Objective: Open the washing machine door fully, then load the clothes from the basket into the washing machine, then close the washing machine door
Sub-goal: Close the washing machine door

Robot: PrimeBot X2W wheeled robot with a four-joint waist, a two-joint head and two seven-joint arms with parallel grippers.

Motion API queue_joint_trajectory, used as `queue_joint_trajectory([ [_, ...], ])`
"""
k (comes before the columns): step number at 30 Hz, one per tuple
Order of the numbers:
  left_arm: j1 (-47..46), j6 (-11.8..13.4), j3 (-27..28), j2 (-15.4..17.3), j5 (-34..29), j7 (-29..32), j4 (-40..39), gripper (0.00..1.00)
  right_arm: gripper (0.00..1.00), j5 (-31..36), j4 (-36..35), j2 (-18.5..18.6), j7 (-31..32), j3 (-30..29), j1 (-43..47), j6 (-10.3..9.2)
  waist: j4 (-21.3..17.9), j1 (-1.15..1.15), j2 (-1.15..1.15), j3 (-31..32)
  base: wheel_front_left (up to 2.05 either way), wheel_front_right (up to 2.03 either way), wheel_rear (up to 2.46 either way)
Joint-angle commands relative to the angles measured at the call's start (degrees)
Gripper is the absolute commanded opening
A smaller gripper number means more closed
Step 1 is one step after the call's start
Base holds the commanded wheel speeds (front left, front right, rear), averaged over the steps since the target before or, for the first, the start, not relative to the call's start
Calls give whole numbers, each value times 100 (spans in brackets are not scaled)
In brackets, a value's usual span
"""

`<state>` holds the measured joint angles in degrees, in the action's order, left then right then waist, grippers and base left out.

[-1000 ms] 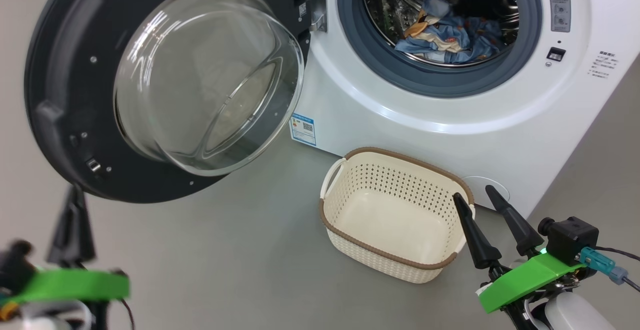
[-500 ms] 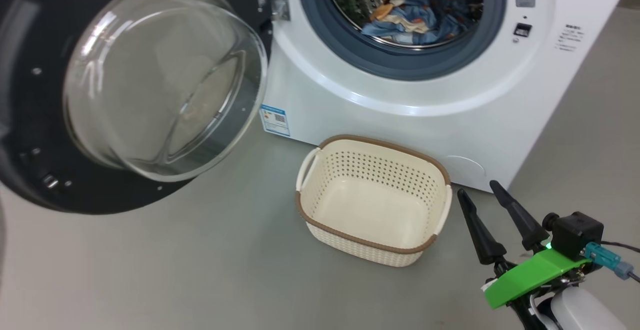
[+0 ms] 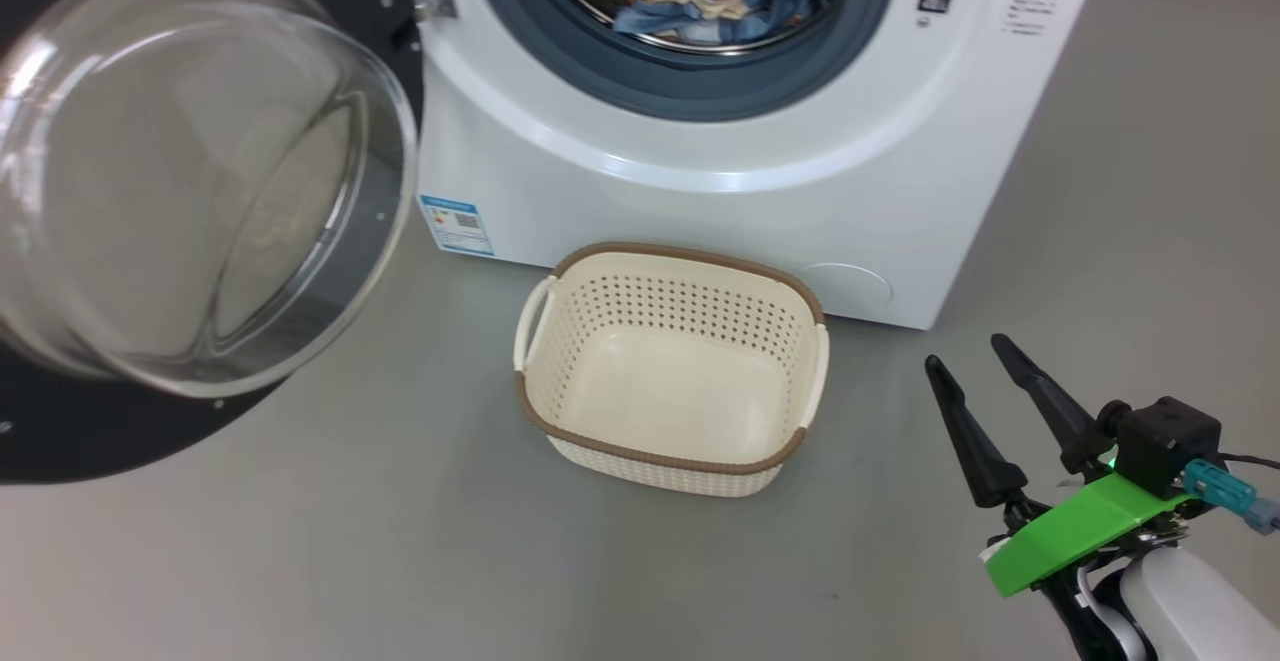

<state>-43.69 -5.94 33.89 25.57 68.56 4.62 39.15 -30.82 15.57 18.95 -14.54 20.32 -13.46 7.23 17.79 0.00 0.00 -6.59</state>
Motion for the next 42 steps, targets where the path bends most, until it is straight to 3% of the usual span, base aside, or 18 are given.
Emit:
queue_joint_trajectory([
  [1,-137,0,116,449,18,58,25,0,100,25,-122,127,-46,98,-125,25,-151,0,0,-89,0,0,0],
  [7,-196,-49,319,831,105,-14,1011,0,100,1,-136,299,-46,131,-131,25,-329,0,0,-187,0,0,0],
  [14,-255,-123,334,1049,162,-28,1670,0,100,-21,-168,431,-46,175,-164,25,-459,0,0,-330,0,0,0],
  [29,-430,-153,244,1156,332,20,2102,0,100,15,-230,551,-46,114,-200,25,-576,0,0,-612,0,0,0],
  [42,-47,-154,-222,1003,494,1330,1939,0,100,2,-148,428,-46,102,-149,25,-522,0,0,-418,0,0,0],
])
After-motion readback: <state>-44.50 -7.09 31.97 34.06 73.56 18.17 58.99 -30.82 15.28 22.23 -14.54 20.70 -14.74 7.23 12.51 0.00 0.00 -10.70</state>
